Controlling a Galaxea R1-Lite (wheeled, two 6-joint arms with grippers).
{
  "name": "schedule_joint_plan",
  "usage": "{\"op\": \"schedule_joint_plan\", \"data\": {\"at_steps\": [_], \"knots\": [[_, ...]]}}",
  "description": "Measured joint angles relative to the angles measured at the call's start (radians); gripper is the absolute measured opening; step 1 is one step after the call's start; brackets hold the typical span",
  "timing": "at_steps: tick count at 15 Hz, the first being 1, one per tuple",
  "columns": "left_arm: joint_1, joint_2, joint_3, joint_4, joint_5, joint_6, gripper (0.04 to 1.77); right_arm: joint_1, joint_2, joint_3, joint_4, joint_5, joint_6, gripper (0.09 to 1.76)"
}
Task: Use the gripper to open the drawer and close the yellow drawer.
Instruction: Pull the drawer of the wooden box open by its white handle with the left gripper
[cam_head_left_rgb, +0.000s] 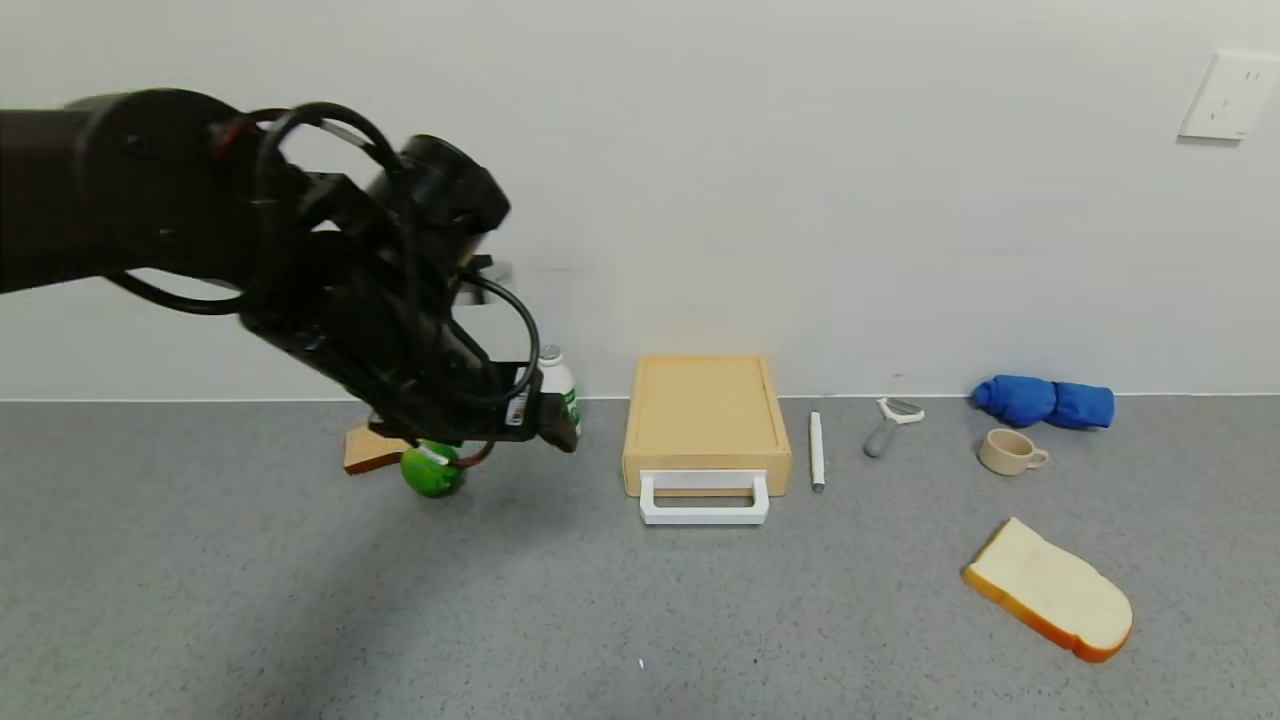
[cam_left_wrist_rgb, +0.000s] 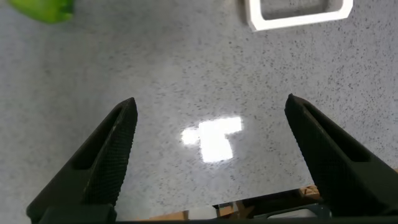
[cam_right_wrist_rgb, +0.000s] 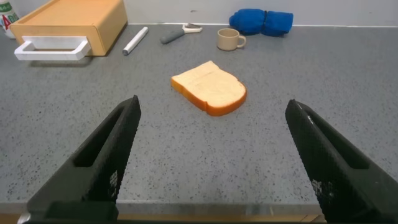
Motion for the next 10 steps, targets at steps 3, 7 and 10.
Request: {"op": "schedule_joint_plan", "data": {"at_steps": [3,7,10], "knots": [[-0.079,0.163,-0.142,0.047,0.015,-0.072,1.72,0.000,0.000,0.000,0.000,0.000,0.000,1.71],[-0.129,0.327,-0.189,-0.039,0.028,-0.185,1.72,0.000,0.000,0.000,0.000,0.000,0.000,1.71],[-0.138,0.402,-0.190,-0.102,0.037,-0.203,1.72,0.000,0.000,0.000,0.000,0.000,0.000,1.71]]}}
